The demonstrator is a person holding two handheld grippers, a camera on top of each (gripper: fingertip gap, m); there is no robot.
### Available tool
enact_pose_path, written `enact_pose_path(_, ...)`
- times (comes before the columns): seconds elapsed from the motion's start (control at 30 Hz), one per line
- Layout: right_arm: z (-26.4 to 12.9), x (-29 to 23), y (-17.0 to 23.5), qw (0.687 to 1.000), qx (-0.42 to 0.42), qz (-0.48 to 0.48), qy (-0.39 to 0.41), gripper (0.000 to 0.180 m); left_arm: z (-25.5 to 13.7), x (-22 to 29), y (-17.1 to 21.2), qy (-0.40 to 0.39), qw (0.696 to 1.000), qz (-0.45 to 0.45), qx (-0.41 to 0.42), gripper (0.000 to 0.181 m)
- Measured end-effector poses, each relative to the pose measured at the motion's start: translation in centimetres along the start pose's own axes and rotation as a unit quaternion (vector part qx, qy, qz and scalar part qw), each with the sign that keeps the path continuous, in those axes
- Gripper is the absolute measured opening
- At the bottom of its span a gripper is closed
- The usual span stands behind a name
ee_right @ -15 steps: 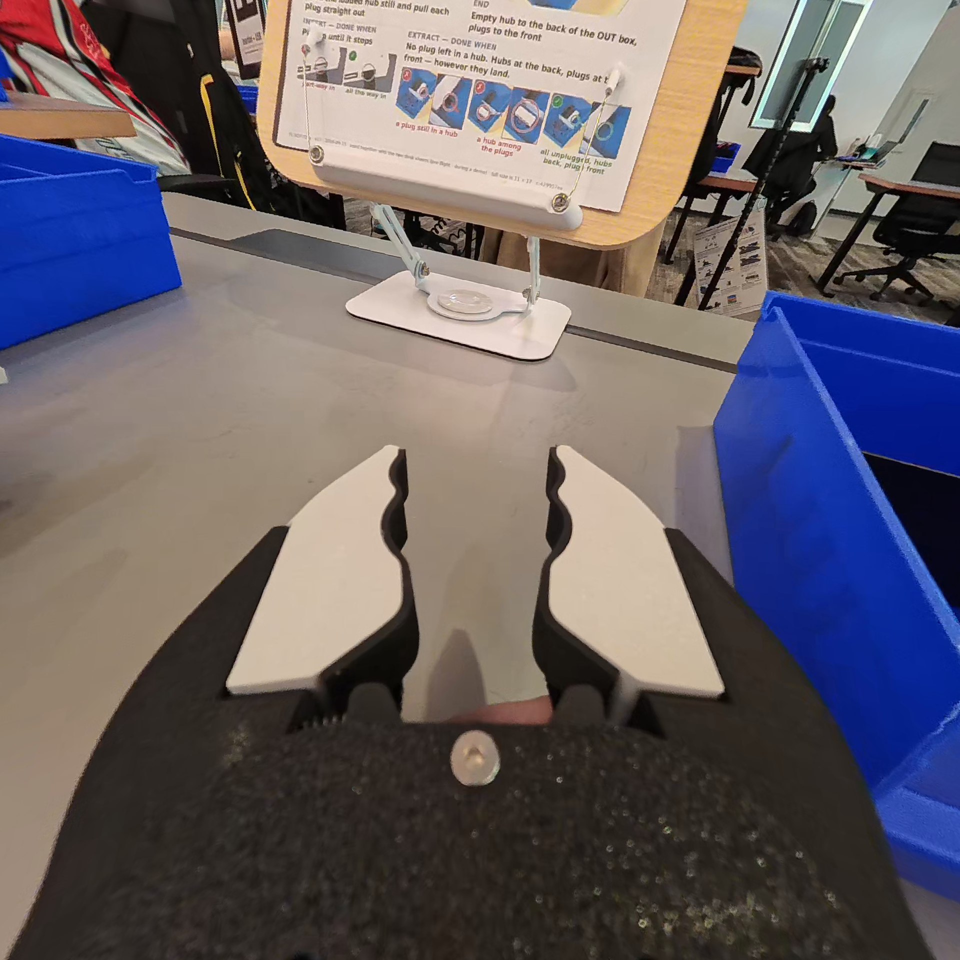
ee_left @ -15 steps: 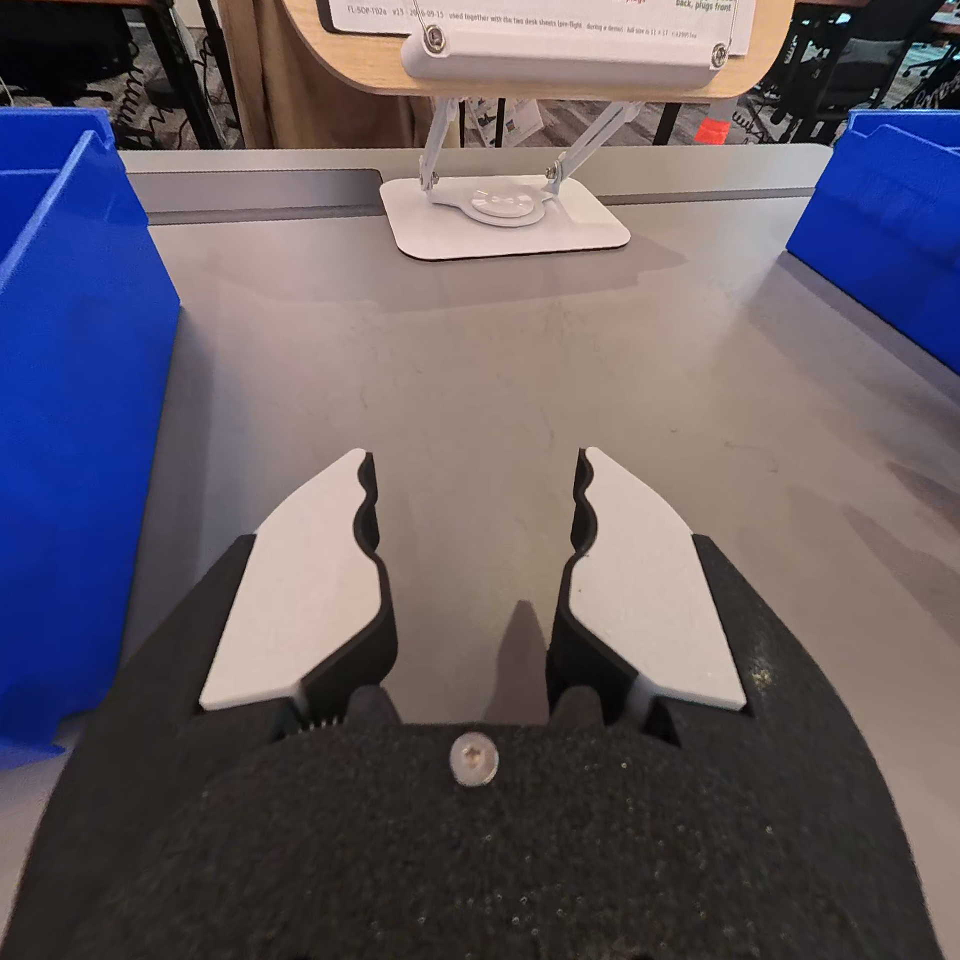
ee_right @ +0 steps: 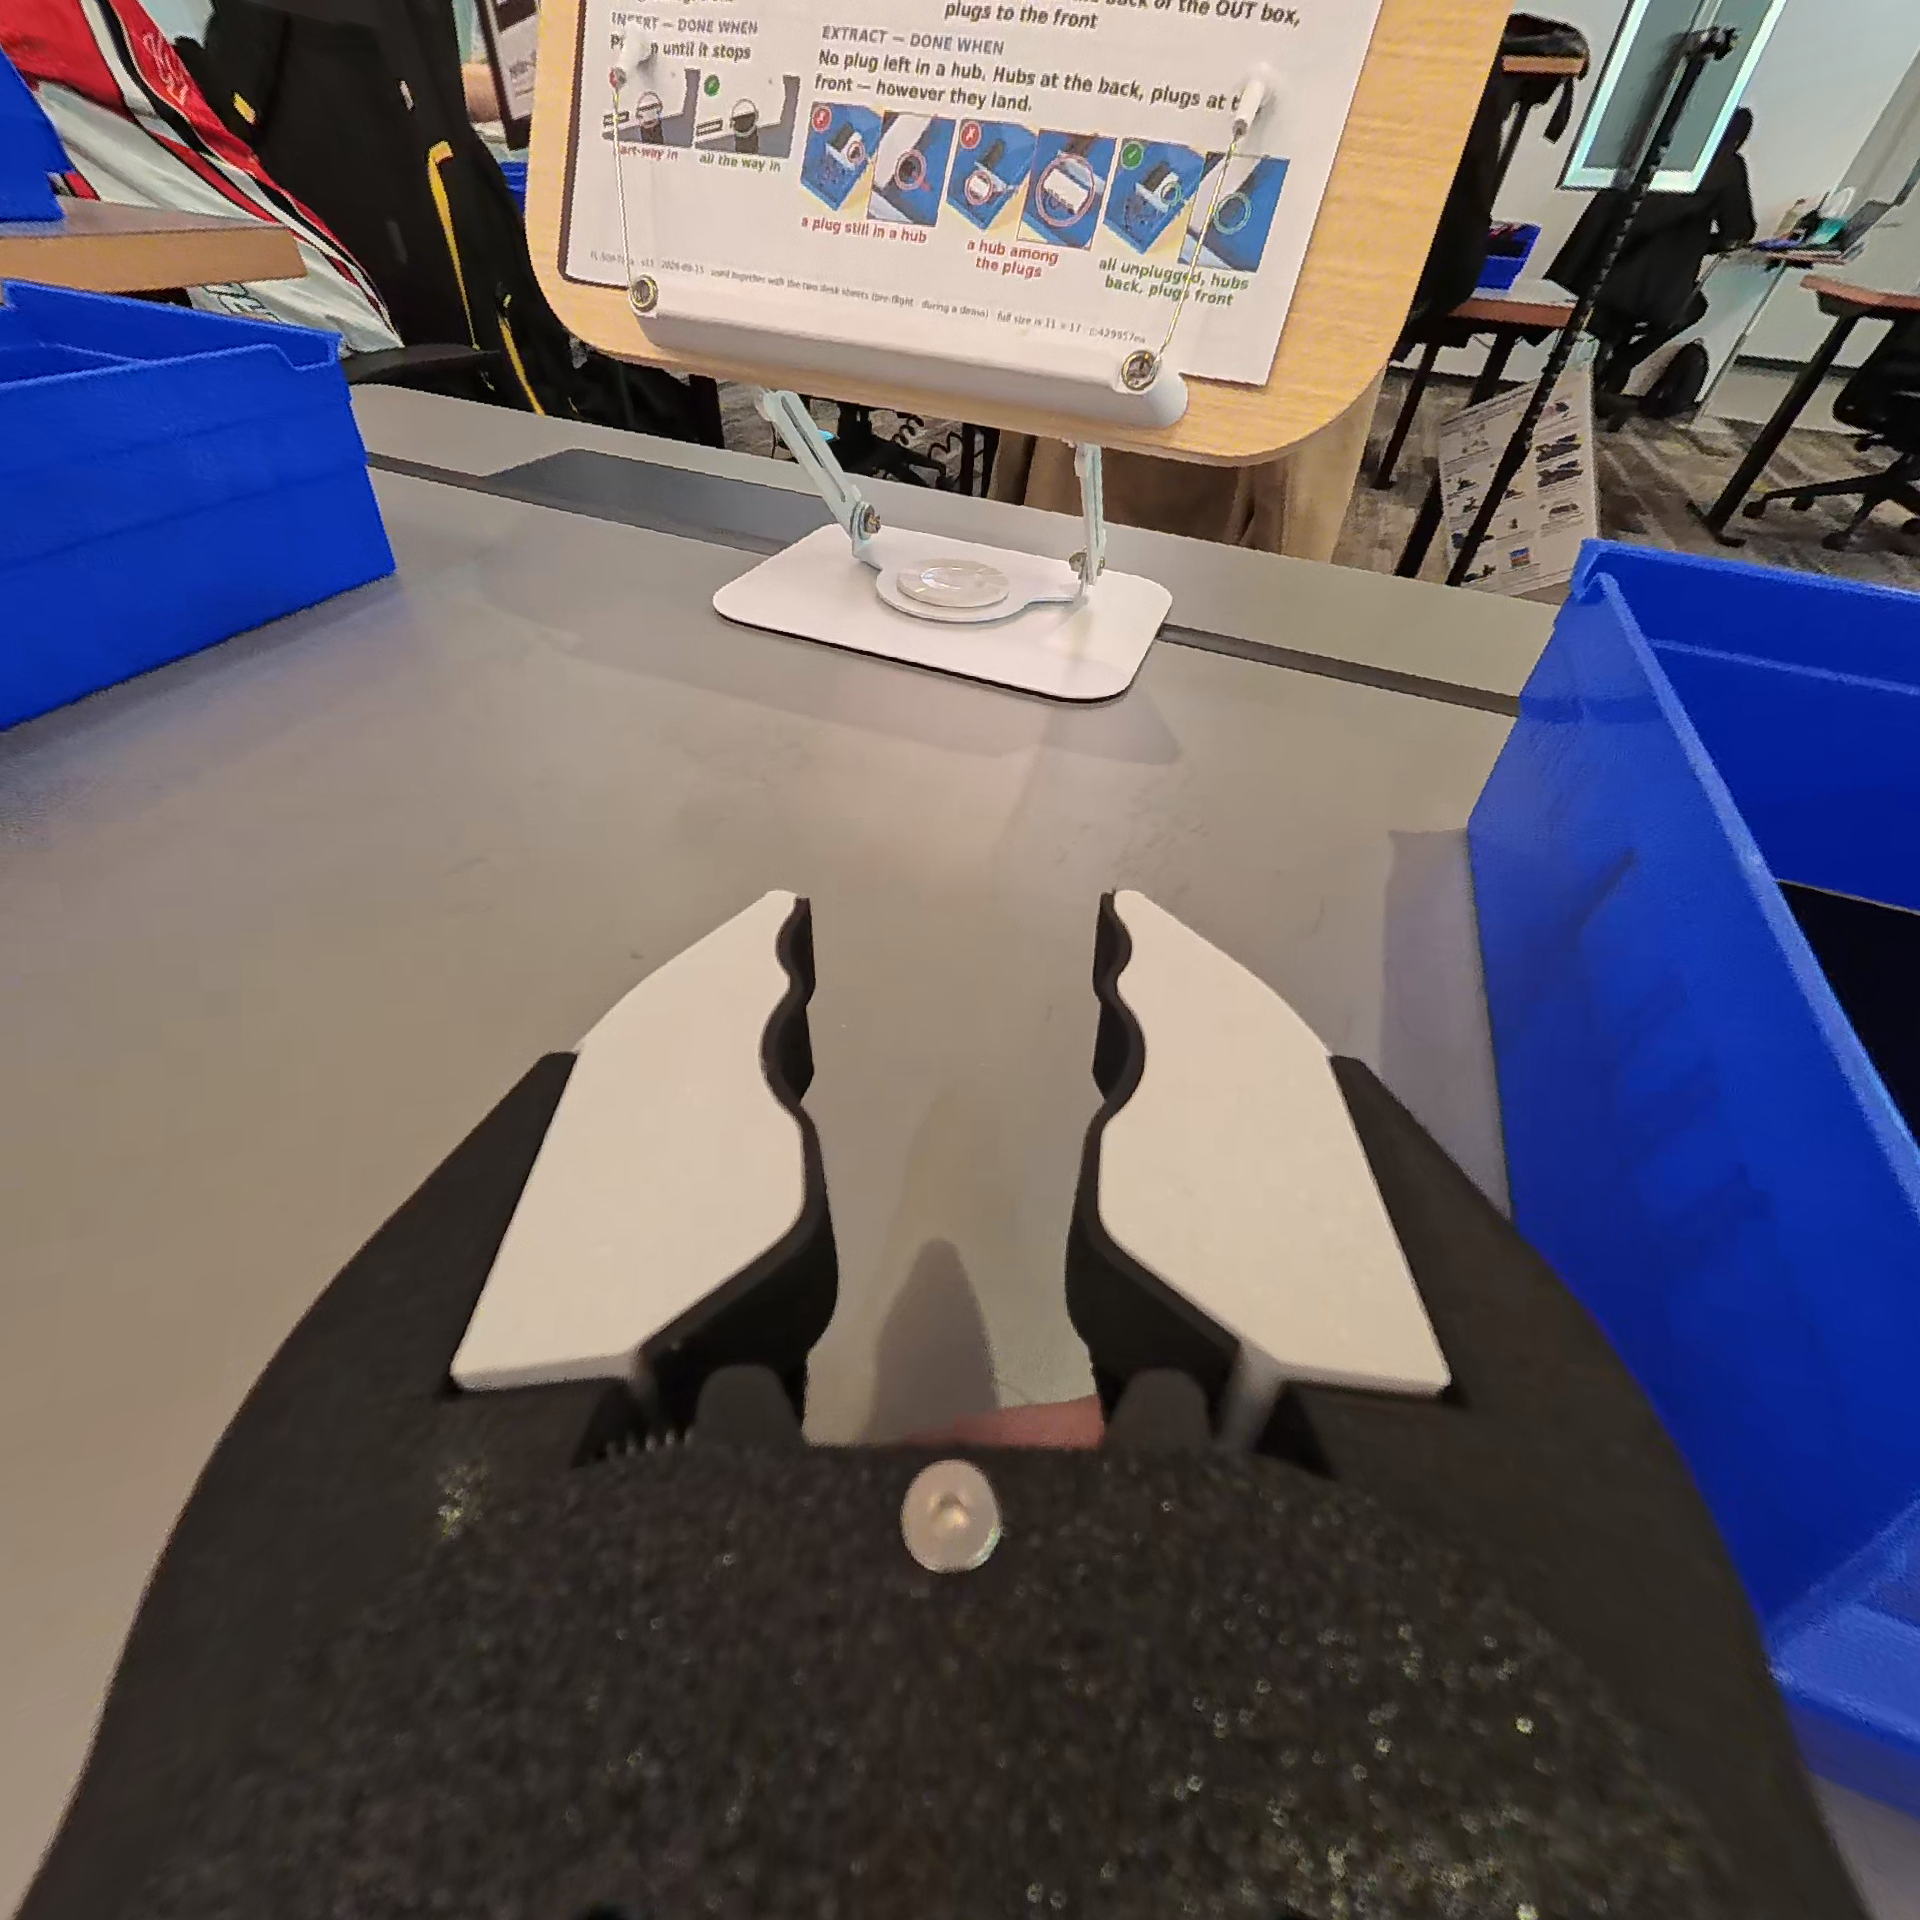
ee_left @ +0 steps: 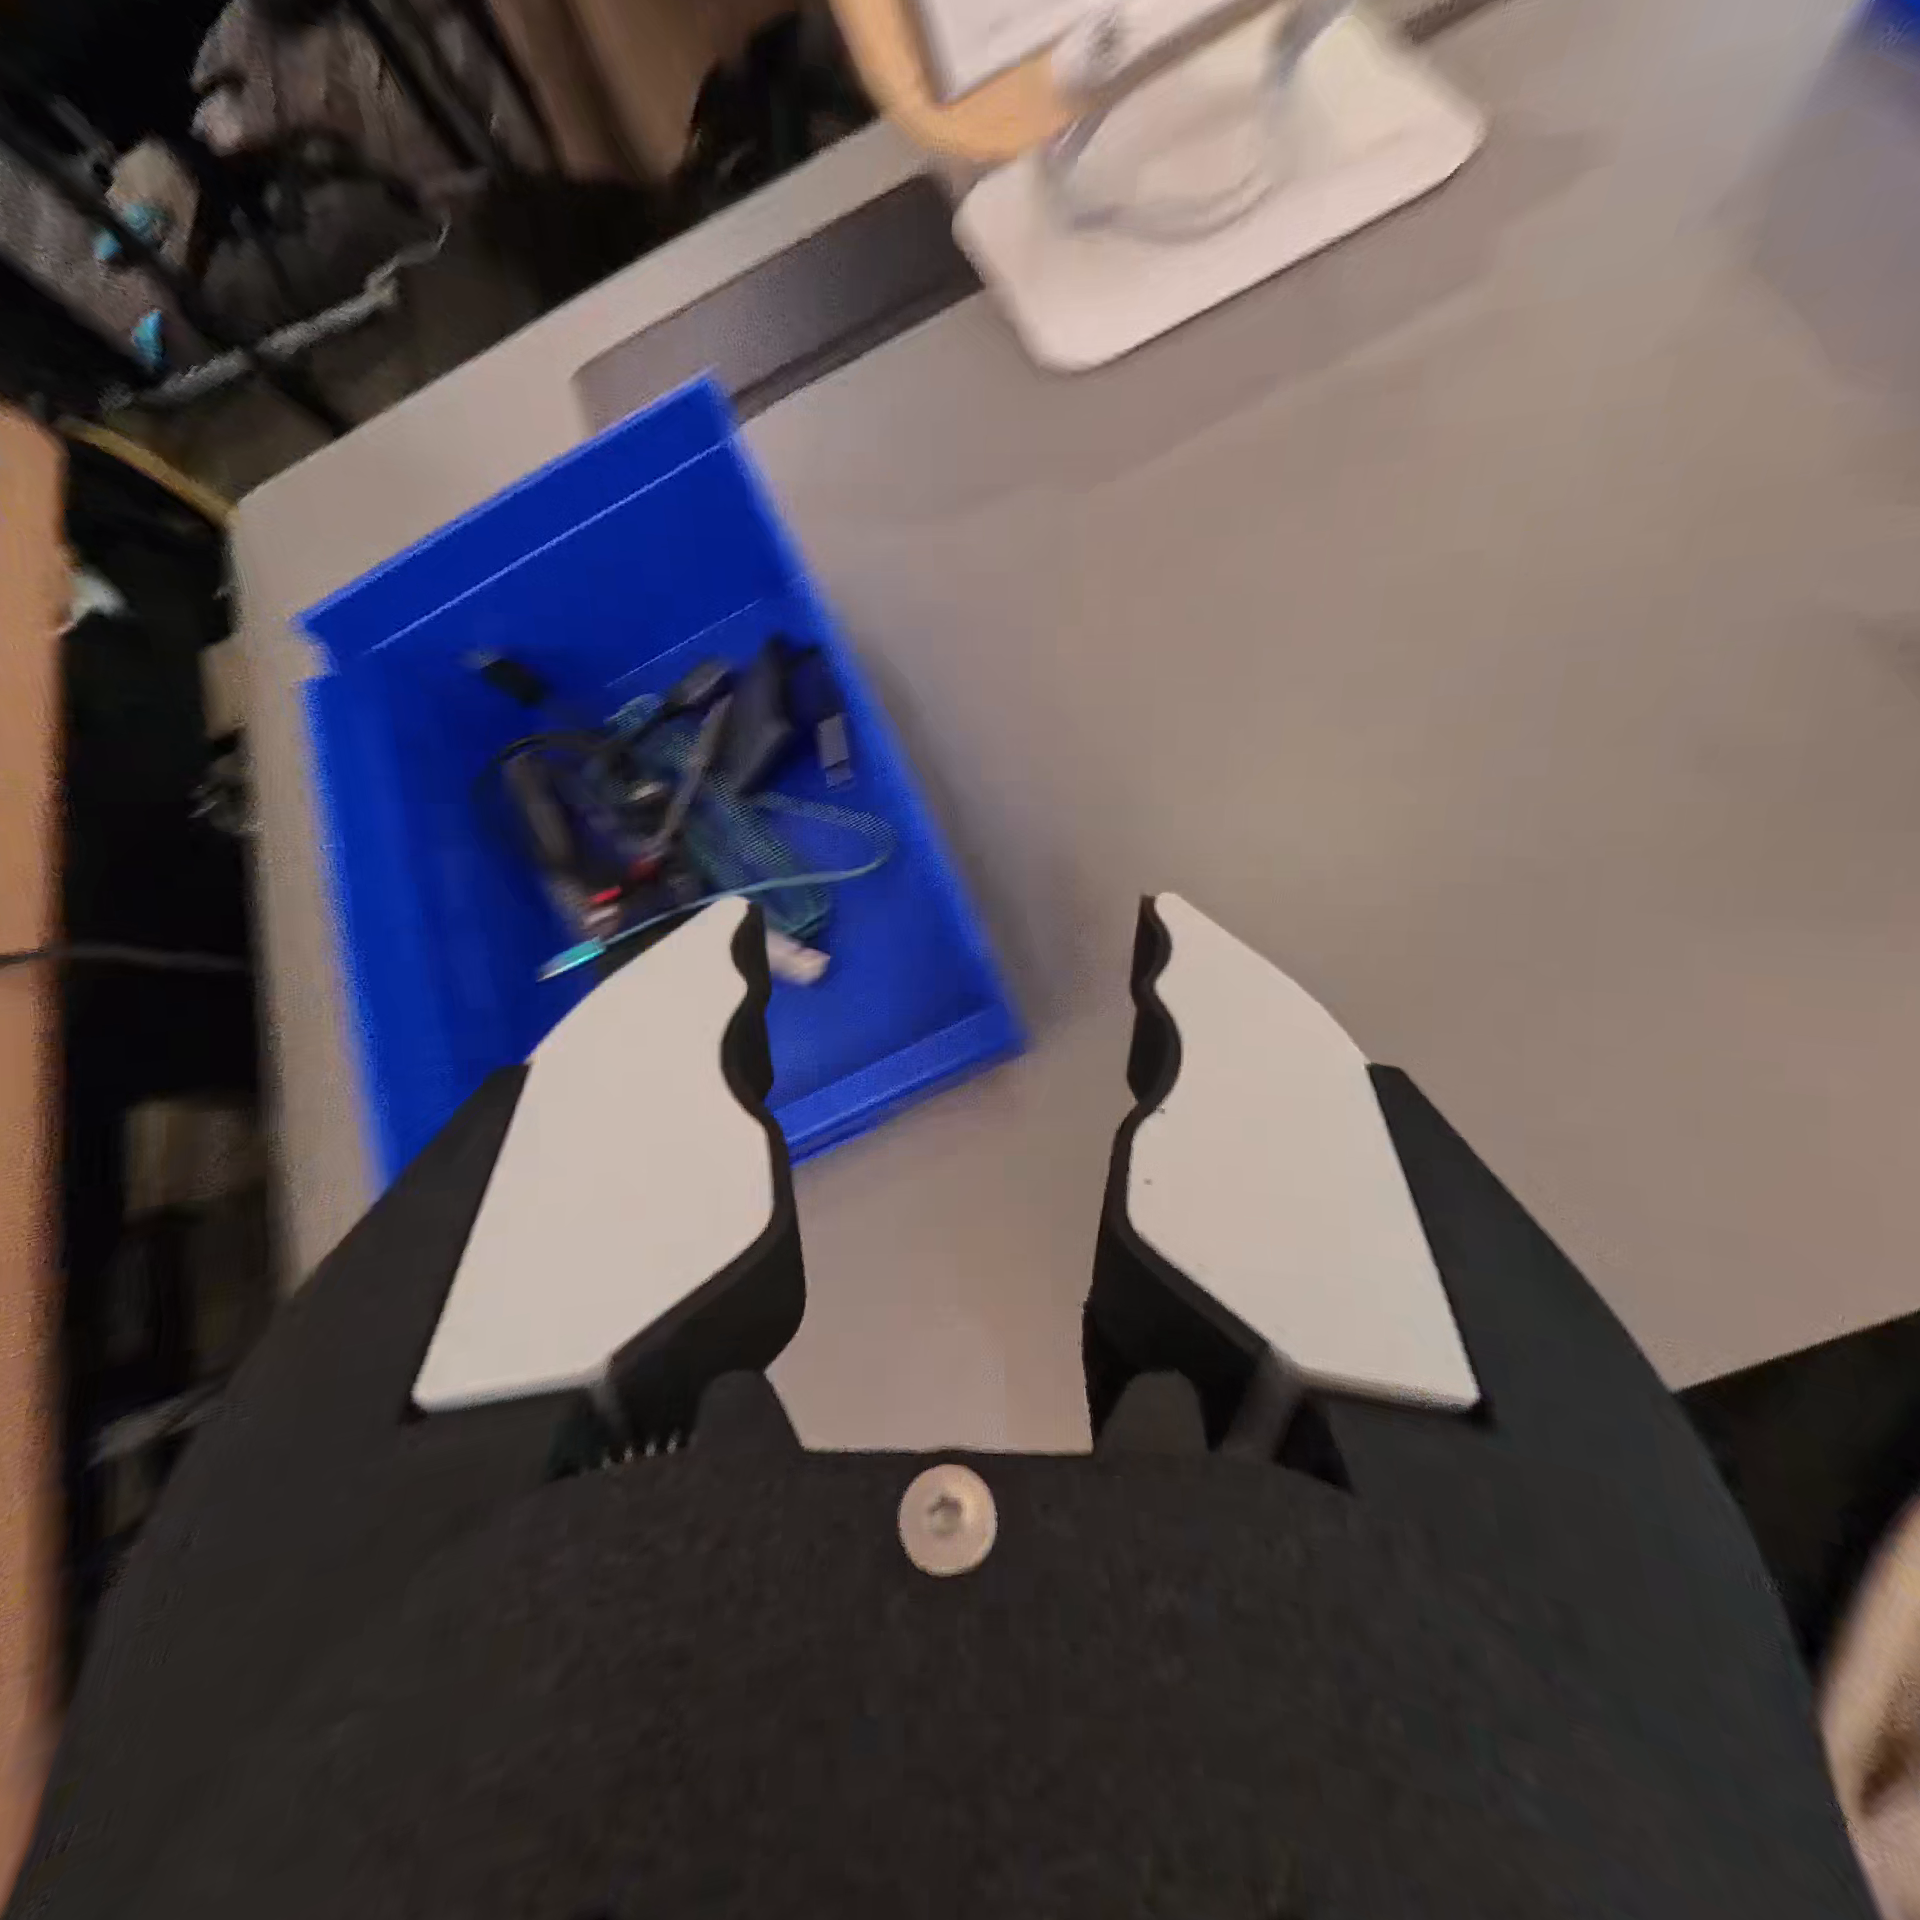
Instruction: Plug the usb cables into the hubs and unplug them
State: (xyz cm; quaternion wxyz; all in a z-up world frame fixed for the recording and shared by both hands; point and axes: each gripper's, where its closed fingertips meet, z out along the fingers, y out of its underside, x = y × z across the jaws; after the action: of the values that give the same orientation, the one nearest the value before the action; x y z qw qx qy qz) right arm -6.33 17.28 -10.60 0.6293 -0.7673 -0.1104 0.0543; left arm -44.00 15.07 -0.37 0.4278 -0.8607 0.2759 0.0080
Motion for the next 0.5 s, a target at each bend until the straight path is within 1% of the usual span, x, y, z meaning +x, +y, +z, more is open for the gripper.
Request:
enact_pose_path(0.03,0.0,0.0,0.0,1.0,0.0,0.001,-0.001,0.052,0.1,-2.4,0.5,-0.02,0.999,0.013,-0.036,0.066)
enact_pose_path(0.1,0.0,0.0,0.0,1.0,0.0,-0.001,-0.001,0.052,1.6,-6.7,1.9,-0.053,0.992,0.025,-0.107,0.066)
enact_pose_path(0.23,0.0,-0.2,-0.1,1.0,0.003,-0.009,0.0,0.052,7.2,-11.4,6.3,-0.067,0.97,0.021,-0.233,0.068)
enact_pose_path(0.37,0.0,-0.2,-0.1,1.0,0.003,-0.006,-0.003,0.051,11.7,-12.5,10.7,-0.049,0.948,0.014,-0.313,0.068)
enact_pose_path(0.5,0.0,-0.2,-0.1,1.0,0.003,-0.005,-0.005,0.051,14.0,-12.7,12.9,-0.034,0.938,-0.002,-0.345,0.067)
